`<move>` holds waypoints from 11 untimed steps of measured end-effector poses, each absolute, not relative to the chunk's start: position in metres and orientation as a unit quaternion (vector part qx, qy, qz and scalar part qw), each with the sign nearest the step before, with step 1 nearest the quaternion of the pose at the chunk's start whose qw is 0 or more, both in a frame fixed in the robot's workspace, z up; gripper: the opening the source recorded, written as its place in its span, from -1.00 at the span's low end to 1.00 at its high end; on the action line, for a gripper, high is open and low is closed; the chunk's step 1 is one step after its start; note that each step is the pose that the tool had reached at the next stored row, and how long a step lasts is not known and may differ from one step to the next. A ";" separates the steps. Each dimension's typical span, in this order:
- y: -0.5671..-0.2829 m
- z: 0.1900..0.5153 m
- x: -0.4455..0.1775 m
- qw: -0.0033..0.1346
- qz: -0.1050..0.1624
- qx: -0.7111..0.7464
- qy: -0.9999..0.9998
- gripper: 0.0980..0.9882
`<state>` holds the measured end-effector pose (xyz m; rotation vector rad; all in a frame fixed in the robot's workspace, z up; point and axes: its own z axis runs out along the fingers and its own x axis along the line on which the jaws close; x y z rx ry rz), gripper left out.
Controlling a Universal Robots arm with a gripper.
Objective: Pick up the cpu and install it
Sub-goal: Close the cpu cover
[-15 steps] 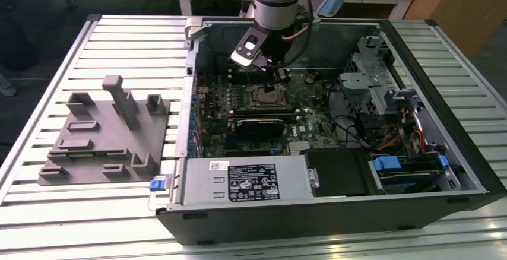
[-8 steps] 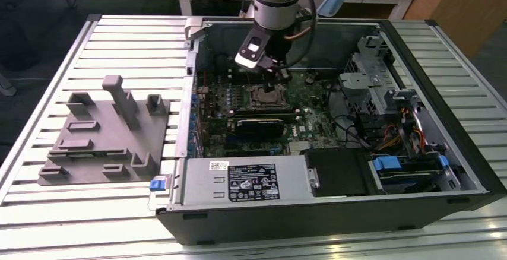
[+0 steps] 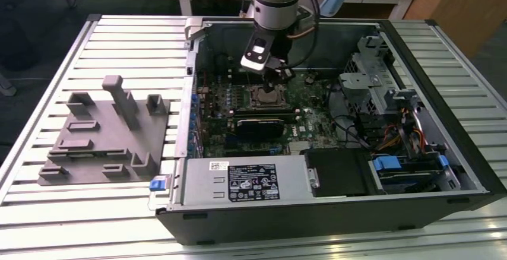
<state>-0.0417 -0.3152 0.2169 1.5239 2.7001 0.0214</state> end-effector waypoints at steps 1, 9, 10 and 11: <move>-0.315 0.217 -0.042 0.021 0.007 0.483 0.875 -0.98; -0.315 0.217 -0.042 0.021 0.006 0.418 0.908 -0.98; -0.315 0.217 -0.042 0.021 0.006 0.410 0.912 -0.98; -0.315 0.217 -0.042 0.022 0.006 0.401 0.916 -0.98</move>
